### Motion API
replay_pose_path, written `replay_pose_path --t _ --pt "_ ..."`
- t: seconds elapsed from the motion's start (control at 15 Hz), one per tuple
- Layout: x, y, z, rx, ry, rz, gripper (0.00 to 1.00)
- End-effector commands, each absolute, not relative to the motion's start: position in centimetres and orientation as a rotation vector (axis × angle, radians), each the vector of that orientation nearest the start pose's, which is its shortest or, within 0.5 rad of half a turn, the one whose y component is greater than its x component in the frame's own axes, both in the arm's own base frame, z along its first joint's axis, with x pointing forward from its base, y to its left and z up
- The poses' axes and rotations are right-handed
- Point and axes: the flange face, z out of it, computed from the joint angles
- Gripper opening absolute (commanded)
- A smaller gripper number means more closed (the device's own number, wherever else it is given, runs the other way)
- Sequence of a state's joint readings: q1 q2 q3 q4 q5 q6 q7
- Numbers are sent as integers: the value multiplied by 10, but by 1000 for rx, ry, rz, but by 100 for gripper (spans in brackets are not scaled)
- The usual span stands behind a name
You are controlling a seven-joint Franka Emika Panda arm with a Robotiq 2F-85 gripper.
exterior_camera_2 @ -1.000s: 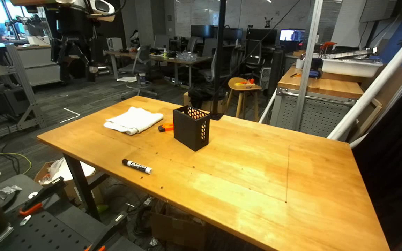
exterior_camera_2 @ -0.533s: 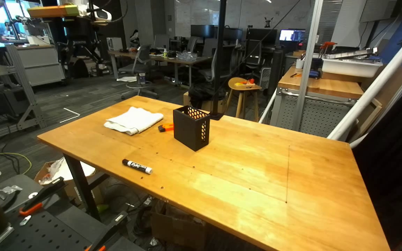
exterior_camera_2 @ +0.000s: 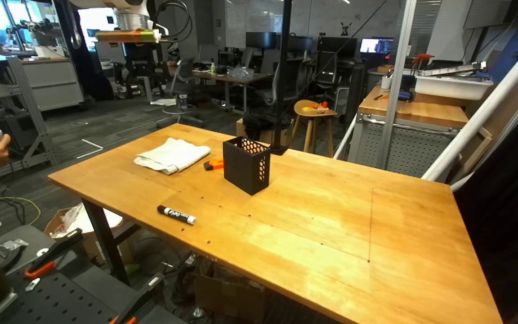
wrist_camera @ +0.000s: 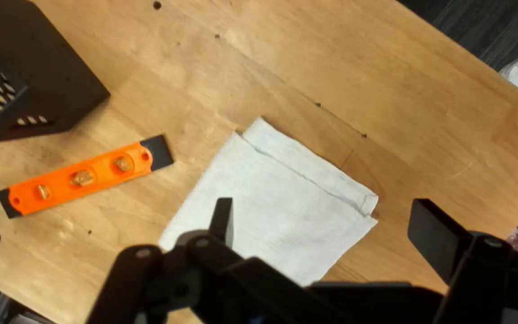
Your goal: Pick the cloth and shove it in the box
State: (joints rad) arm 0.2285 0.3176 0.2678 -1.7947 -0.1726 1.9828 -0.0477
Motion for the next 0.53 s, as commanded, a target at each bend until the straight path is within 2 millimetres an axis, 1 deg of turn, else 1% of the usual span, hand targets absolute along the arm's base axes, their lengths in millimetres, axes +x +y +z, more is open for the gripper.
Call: replay_pose_path --t 0.0,0.2,0.47 --pt "598 296 353 -3002 -1110 99 100" --pt "618 304 327 -2943 -1193 102 100" --pt "643 312 287 -2886 -1293 95 100"
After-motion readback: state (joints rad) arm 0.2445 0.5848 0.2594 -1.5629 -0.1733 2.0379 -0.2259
